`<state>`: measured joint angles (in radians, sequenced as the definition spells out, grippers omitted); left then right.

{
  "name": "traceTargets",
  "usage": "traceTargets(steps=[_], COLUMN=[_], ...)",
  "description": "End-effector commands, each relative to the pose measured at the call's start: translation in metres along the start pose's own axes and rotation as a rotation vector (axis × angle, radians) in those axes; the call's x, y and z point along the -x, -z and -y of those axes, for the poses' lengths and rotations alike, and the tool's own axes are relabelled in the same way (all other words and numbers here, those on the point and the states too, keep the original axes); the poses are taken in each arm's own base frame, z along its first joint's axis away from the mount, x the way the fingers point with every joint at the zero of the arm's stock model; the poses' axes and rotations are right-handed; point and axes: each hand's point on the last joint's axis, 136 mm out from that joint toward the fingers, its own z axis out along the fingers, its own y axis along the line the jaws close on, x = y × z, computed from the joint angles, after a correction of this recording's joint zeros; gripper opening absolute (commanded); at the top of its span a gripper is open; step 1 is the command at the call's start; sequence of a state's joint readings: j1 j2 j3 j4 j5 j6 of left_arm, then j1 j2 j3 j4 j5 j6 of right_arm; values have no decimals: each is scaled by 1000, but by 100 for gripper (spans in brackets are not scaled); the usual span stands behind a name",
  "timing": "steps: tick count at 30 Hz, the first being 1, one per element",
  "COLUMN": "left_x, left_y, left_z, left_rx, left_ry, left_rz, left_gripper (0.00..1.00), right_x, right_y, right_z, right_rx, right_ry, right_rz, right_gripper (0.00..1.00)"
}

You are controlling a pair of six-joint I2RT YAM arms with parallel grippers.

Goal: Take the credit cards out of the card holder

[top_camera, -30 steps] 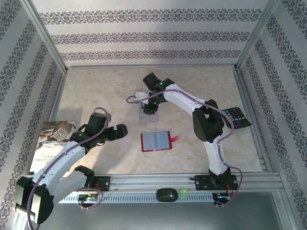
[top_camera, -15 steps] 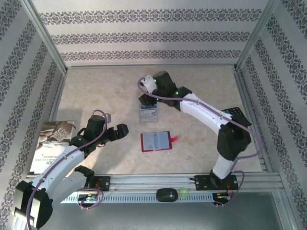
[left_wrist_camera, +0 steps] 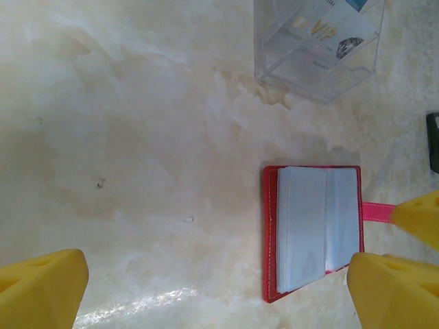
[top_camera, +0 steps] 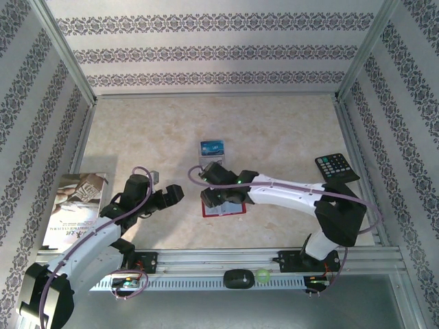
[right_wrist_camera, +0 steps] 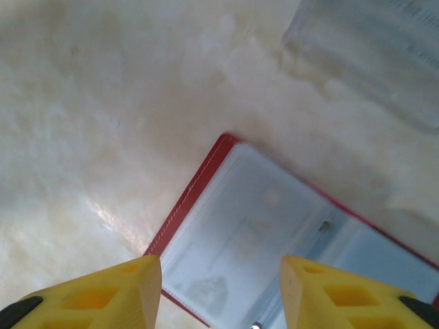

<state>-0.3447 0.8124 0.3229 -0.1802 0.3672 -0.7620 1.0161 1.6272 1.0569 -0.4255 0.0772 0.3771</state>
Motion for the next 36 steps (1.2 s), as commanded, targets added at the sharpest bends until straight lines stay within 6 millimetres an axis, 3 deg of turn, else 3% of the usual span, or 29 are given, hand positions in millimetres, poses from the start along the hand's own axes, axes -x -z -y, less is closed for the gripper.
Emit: traceTargets(steps=[1, 5, 15, 23, 27, 33, 36], left_x=[6, 2, 0, 2, 1, -5, -9], left_y=[1, 1, 2, 2, 0, -9, -16], left_z=[10, 8, 6, 7, 11, 26, 35], left_rx=[-54, -54, -50, -48, -67, -108, -116], left_ry=[-2, 0, -4, -11, -14, -42, -64], left_rz=[23, 16, 13, 13, -2, -31, -41], left_gripper=[97, 96, 95, 94, 89, 77, 67], right_x=[-22, -27, -19, -37, -43, -12, 0], right_y=[-14, -24, -36, -51, -57, -44, -40], right_z=[8, 5, -8, -2, -5, -22, -29], right_rx=[-117, -155, -138, -164, -144, -45, -1], right_ry=[17, 59, 103, 87, 87, 63, 40], right_rz=[-76, -113, -113, -174, -186, -34, 20], right_gripper=[47, 45, 44, 41, 25, 0, 0])
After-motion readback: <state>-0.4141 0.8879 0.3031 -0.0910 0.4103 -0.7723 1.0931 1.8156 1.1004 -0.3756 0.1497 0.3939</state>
